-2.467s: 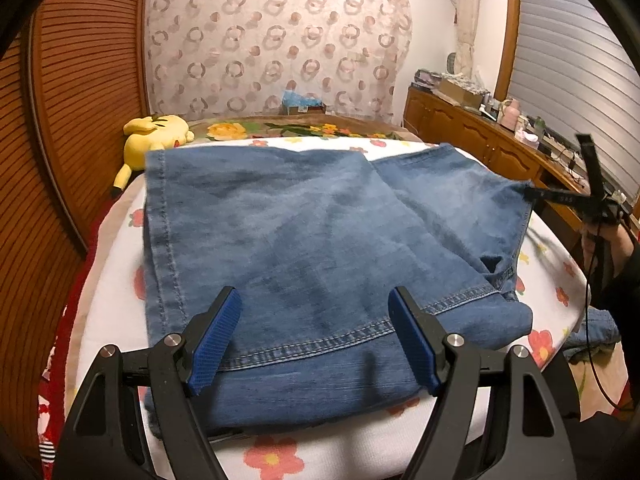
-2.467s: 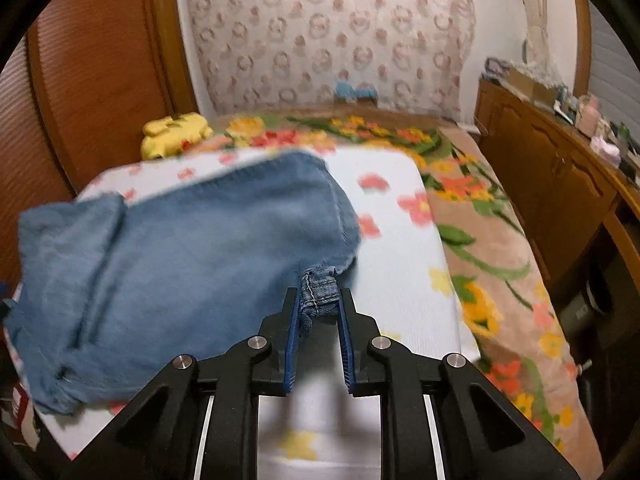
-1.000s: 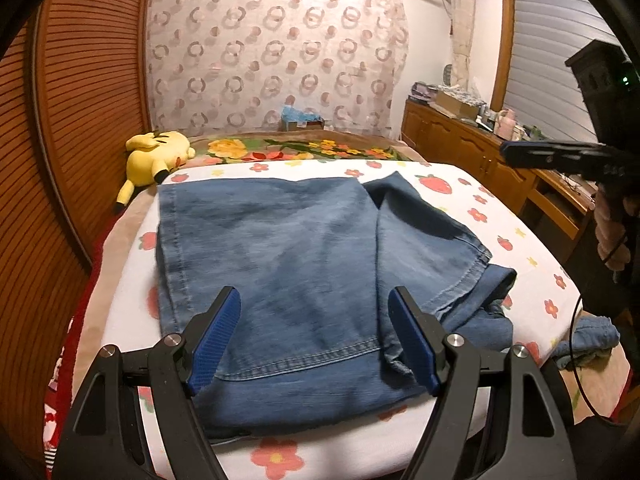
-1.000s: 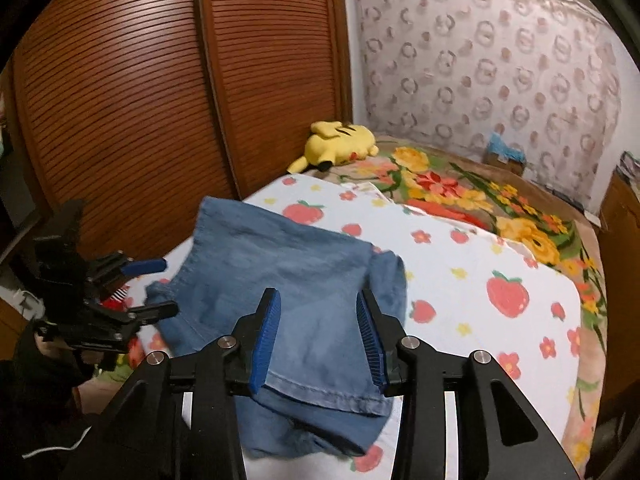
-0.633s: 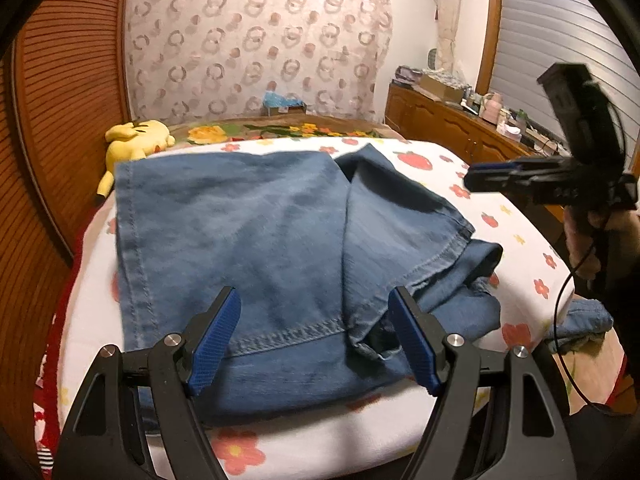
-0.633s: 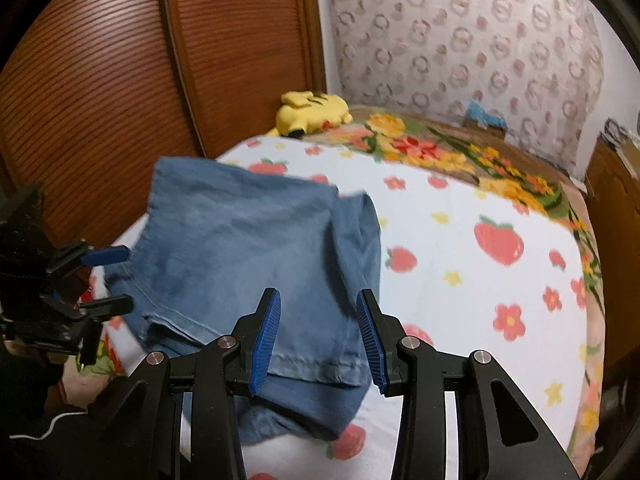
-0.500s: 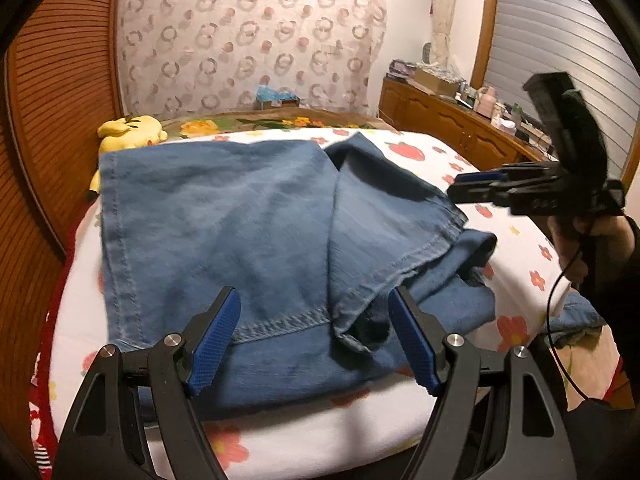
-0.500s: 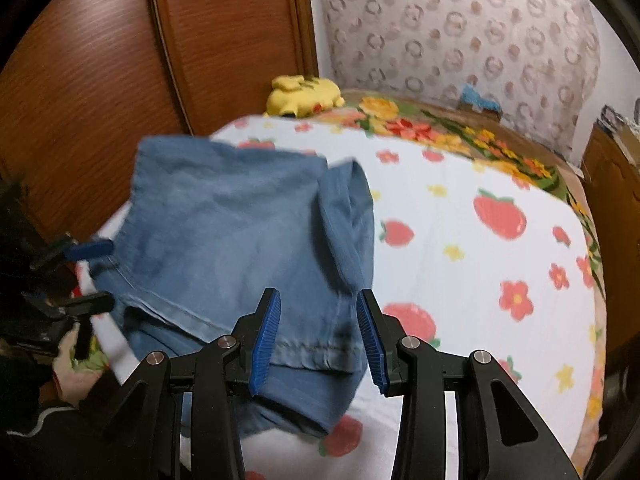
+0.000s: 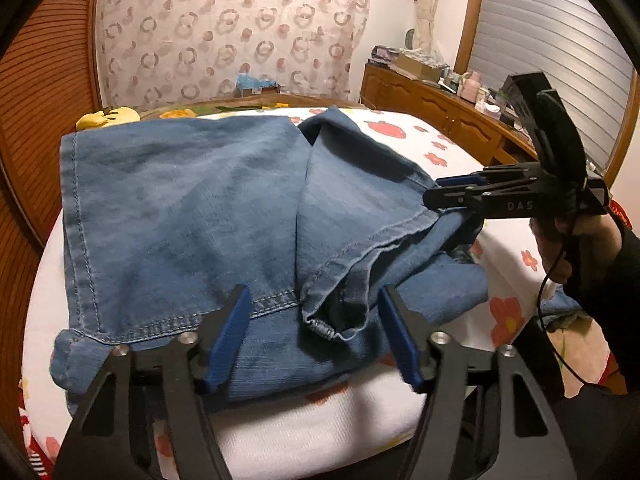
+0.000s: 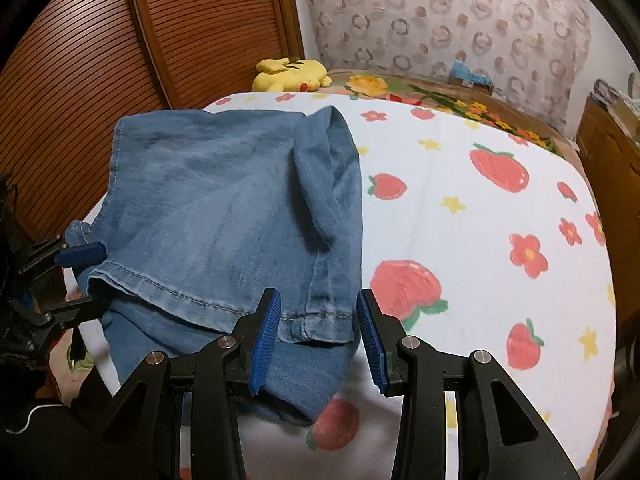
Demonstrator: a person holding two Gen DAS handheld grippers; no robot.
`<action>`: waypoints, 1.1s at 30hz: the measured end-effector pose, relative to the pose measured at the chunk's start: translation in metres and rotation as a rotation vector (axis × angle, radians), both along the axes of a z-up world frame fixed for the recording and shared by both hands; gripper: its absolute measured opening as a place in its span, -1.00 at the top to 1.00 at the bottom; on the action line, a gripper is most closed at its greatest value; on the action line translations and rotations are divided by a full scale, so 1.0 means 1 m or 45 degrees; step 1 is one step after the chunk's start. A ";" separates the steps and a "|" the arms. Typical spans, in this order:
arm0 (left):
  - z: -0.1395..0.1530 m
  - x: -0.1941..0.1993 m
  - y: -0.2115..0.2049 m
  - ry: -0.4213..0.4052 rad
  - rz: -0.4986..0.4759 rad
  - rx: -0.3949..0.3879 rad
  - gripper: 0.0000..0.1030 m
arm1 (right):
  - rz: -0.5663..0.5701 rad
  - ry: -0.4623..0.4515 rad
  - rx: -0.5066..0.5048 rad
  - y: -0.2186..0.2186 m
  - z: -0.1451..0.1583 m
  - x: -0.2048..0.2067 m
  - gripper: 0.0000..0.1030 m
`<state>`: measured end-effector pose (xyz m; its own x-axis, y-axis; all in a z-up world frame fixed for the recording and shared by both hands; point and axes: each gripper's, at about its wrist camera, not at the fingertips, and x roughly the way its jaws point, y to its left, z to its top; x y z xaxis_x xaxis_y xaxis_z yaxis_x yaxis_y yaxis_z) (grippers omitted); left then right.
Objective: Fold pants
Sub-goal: 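Close the left tool on the jeans edge while the right tool grasps and lifts it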
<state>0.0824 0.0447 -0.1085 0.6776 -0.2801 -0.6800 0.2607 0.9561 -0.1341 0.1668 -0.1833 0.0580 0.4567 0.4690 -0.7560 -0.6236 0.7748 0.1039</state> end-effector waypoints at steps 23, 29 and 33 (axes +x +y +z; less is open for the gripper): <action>0.053 -0.024 0.011 -0.174 -0.021 -0.040 0.82 | 0.146 -0.324 0.116 0.002 0.071 -0.022 0.85; 0.080 -0.036 0.032 -0.266 0.033 -0.054 0.86 | 0.197 -0.425 0.167 0.018 0.106 -0.035 0.85; 0.093 -0.039 0.048 -0.303 0.083 -0.053 0.87 | 0.240 -0.490 0.180 0.033 0.124 -0.039 0.86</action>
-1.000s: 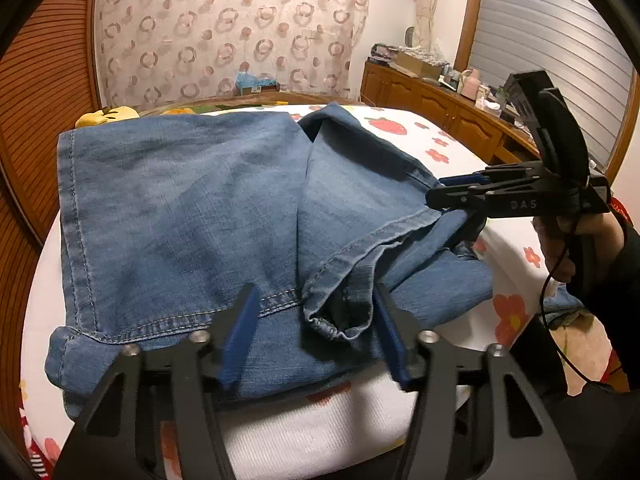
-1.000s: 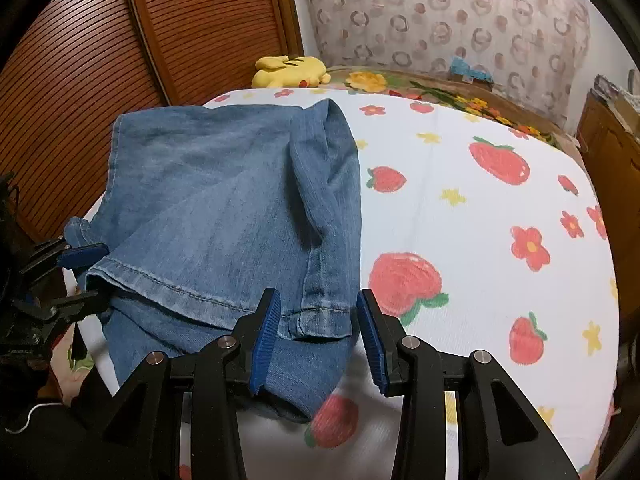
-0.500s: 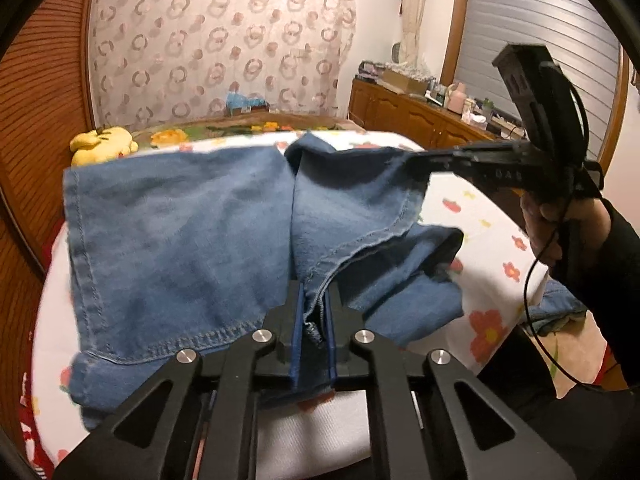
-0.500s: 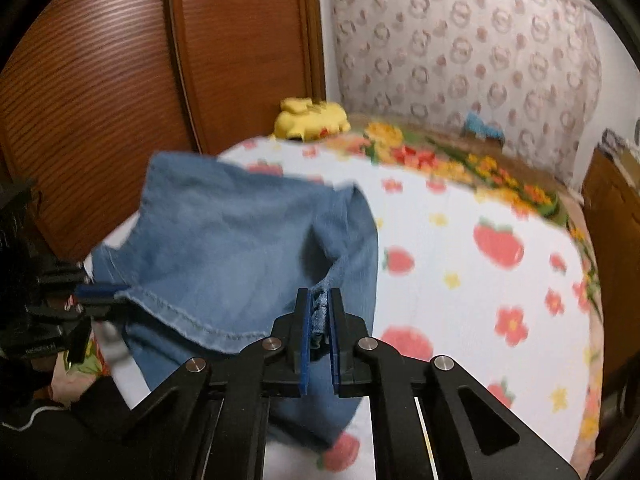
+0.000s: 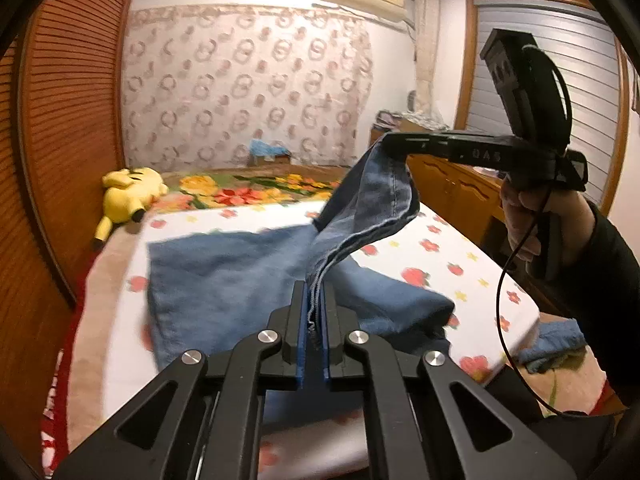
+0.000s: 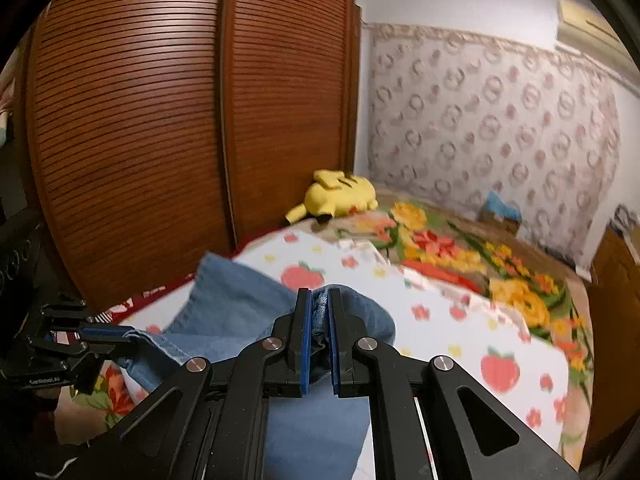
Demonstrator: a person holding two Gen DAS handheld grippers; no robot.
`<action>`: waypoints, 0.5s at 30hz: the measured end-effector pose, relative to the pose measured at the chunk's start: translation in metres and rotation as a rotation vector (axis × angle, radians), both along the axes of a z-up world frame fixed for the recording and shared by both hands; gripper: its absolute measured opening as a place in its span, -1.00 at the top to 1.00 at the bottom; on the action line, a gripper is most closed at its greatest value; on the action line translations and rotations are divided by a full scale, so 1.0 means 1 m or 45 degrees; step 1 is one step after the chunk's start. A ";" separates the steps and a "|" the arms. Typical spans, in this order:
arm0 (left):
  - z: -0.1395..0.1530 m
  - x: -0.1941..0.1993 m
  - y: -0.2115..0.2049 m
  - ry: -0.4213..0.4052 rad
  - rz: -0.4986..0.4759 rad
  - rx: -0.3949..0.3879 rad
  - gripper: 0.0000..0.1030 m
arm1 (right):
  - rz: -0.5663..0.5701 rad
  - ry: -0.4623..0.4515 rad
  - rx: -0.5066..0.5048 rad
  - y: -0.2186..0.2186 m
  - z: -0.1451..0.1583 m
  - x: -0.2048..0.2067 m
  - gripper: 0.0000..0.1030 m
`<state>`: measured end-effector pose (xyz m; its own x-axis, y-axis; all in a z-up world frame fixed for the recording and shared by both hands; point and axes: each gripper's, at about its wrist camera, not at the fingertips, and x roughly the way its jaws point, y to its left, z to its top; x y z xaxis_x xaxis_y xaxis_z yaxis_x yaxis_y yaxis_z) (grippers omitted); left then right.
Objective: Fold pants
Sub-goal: 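Close the left tool on the jeans edge while the right tool grasps and lifts it, then lift the jeans edge with both tools and fold it over the stack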
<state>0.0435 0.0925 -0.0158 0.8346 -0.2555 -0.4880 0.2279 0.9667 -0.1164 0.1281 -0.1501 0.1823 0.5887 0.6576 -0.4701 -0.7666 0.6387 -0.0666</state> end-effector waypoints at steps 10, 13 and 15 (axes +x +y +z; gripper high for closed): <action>-0.004 -0.007 0.048 0.016 0.153 0.003 0.88 | 0.118 -0.055 -0.032 0.050 0.013 0.013 0.86; -0.019 -0.006 0.059 0.064 0.176 0.003 0.88 | 0.152 -0.060 -0.089 0.068 0.001 0.021 0.86; -0.029 -0.007 0.063 0.091 0.194 0.002 0.88 | 0.174 -0.036 -0.118 0.081 -0.009 0.026 0.86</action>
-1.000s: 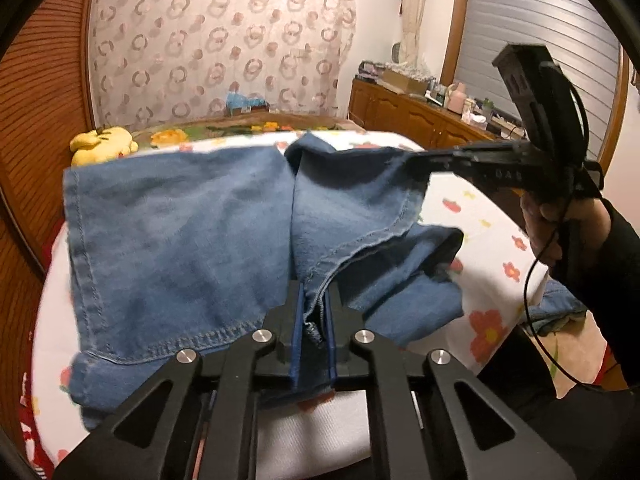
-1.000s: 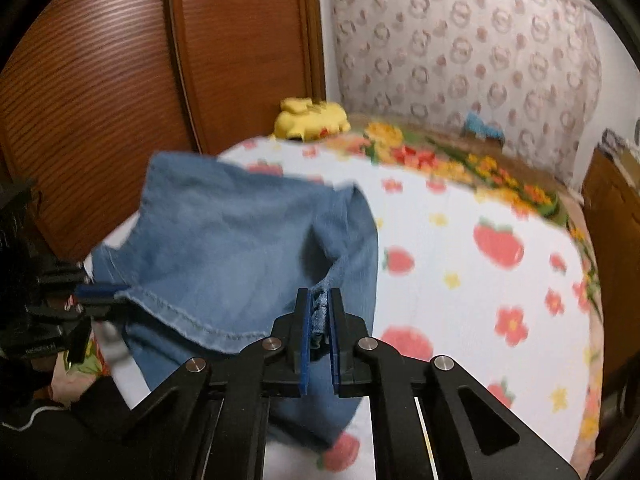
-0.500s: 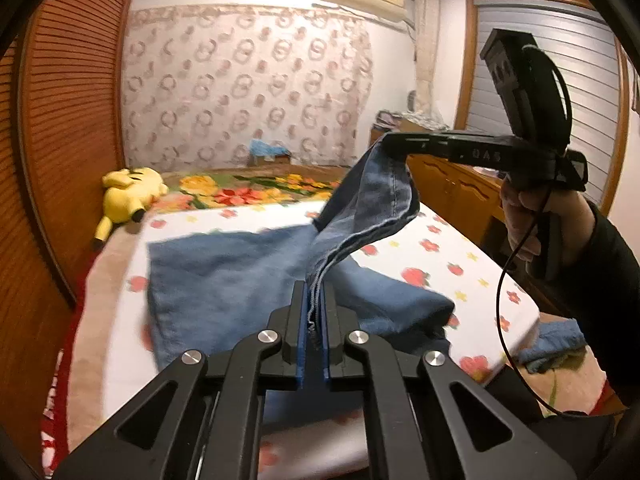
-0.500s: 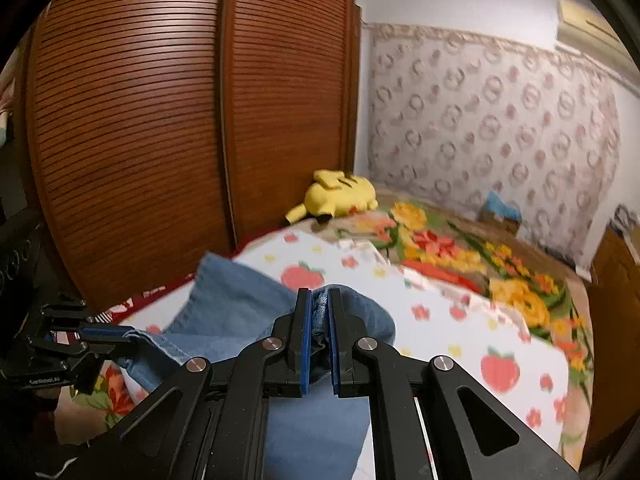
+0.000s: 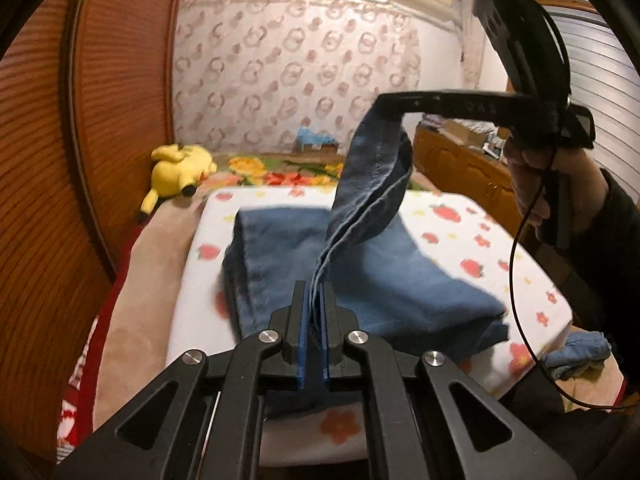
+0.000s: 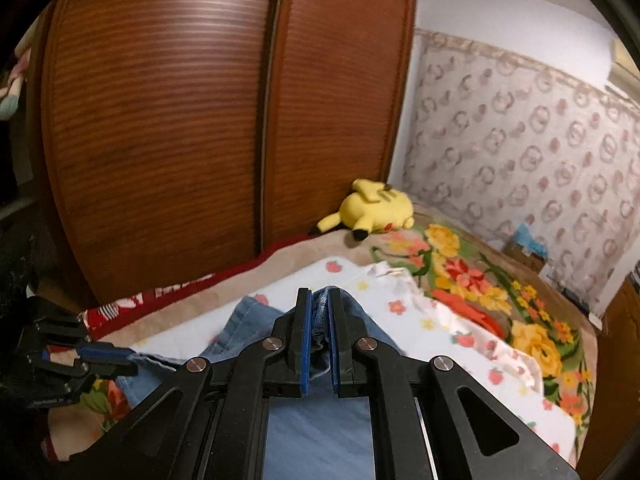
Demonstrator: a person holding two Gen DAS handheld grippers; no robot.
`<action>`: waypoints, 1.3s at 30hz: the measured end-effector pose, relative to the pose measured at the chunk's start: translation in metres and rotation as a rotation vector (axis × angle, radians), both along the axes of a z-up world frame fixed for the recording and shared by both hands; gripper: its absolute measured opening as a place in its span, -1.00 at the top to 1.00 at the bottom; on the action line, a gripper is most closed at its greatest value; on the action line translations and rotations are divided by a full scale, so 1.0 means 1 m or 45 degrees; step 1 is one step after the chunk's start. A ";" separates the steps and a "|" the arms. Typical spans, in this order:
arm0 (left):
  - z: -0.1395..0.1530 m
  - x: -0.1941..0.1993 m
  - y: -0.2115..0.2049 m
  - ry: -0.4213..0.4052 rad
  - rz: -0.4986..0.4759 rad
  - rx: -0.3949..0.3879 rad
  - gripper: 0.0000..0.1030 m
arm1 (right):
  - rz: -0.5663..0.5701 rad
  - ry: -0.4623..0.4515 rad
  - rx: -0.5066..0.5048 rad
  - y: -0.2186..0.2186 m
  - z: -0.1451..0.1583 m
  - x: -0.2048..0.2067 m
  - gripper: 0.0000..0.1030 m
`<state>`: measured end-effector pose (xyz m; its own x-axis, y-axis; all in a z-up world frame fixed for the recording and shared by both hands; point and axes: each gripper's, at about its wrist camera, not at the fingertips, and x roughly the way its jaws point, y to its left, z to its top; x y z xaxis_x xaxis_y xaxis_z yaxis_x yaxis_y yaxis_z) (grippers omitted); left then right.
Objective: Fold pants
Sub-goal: 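Lift the jeans edge with both tools and fold it over the stack, then open both tools and release the folded jeans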
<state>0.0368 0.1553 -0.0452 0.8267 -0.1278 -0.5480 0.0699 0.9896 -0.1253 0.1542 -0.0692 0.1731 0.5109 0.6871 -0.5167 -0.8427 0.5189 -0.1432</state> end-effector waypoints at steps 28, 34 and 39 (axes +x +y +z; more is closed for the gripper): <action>-0.040 0.011 0.012 0.110 0.062 0.005 0.02 | -0.016 0.159 -0.013 0.019 -0.019 0.023 0.29; -0.041 0.021 0.001 0.122 0.045 0.006 0.02 | -0.088 0.133 0.050 -0.033 -0.009 0.003 0.29; -0.038 0.025 -0.008 0.104 0.029 0.004 0.02 | -0.157 0.109 0.082 -0.069 -0.005 -0.015 0.29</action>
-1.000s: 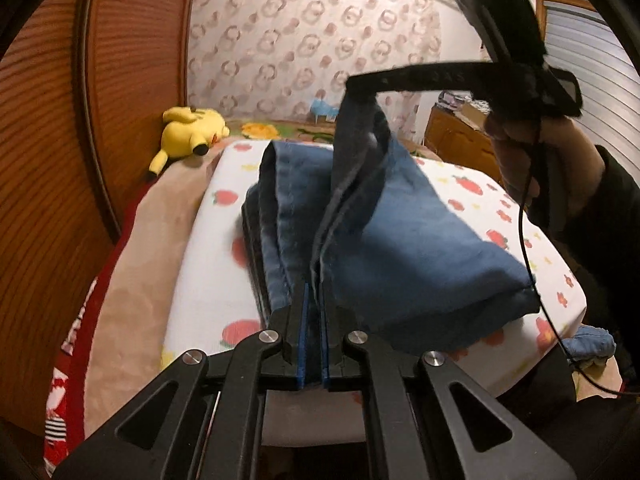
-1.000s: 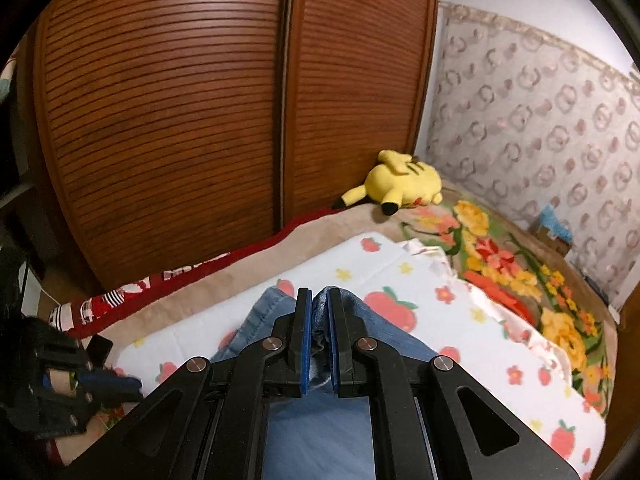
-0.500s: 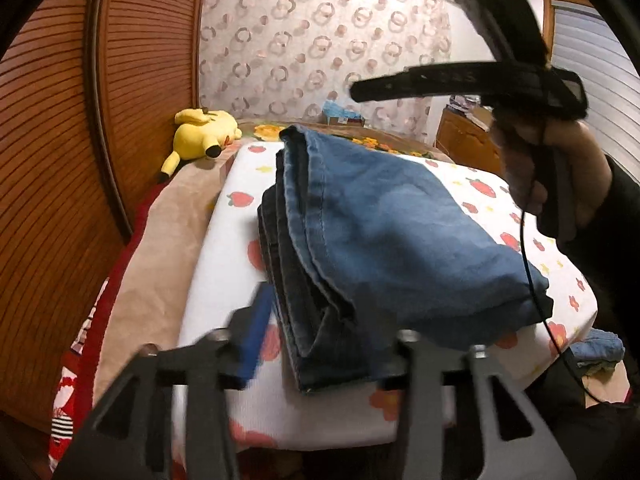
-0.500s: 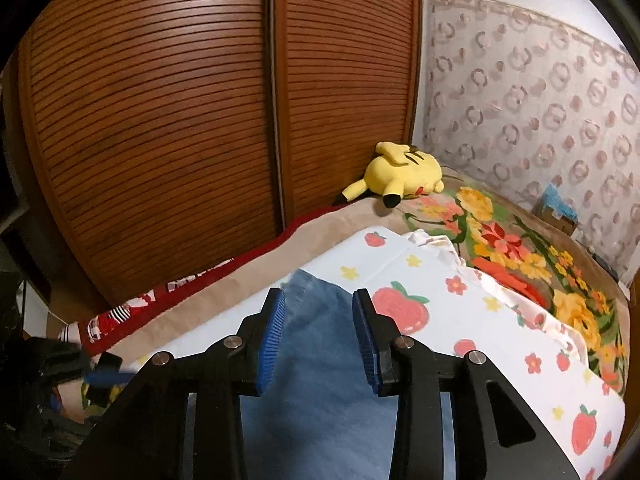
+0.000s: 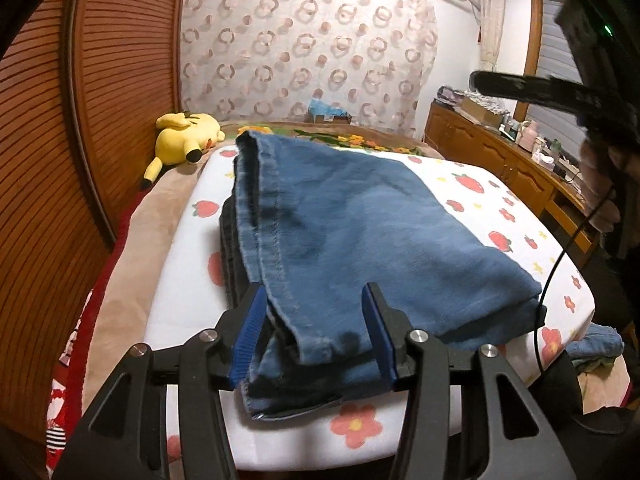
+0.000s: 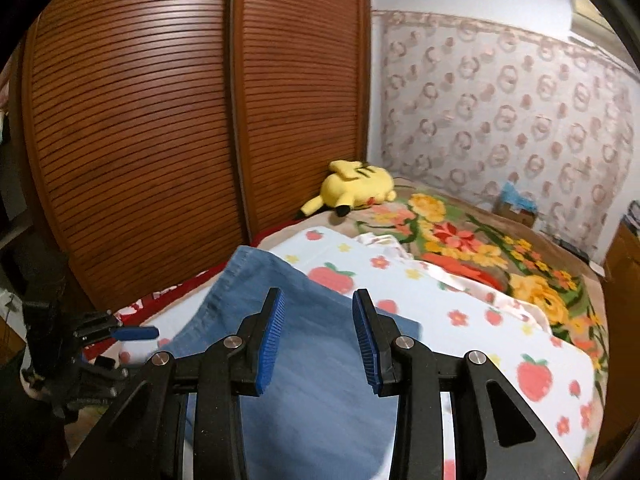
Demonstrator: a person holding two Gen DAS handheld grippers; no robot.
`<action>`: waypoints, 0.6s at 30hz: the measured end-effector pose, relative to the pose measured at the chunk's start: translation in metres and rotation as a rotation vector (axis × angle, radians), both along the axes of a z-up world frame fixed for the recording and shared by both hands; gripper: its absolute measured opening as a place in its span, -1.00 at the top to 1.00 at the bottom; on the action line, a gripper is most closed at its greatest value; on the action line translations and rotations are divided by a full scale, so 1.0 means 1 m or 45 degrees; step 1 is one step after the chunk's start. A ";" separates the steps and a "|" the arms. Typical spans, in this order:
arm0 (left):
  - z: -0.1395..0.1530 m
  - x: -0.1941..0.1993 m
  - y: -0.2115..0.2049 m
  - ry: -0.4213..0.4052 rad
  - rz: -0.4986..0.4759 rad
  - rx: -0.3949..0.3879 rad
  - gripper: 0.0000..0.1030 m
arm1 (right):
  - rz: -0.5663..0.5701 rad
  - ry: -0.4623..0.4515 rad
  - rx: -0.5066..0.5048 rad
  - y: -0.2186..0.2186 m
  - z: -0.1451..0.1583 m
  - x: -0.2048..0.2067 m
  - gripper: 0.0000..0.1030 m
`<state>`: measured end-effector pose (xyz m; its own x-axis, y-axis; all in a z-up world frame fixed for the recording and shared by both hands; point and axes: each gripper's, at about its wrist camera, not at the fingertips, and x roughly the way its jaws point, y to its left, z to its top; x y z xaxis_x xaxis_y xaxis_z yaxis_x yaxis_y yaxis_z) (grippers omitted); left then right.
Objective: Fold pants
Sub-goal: 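Open both tools and release the folded jeans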
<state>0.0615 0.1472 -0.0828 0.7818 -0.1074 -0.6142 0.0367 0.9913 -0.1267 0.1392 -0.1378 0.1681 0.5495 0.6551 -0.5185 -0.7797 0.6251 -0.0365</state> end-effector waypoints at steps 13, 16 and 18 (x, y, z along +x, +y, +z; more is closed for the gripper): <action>0.016 0.012 -0.028 -0.043 -0.091 0.006 -0.17 | -0.163 -0.076 -0.007 -0.055 0.020 -0.052 0.28; 0.020 0.014 -0.034 -0.060 -0.107 -0.003 -0.51 | -0.172 -0.103 -0.006 -0.060 0.026 -0.062 0.22; 0.022 0.016 -0.038 -0.065 -0.113 -0.001 -0.57 | -0.171 -0.106 -0.008 -0.060 0.023 -0.064 0.18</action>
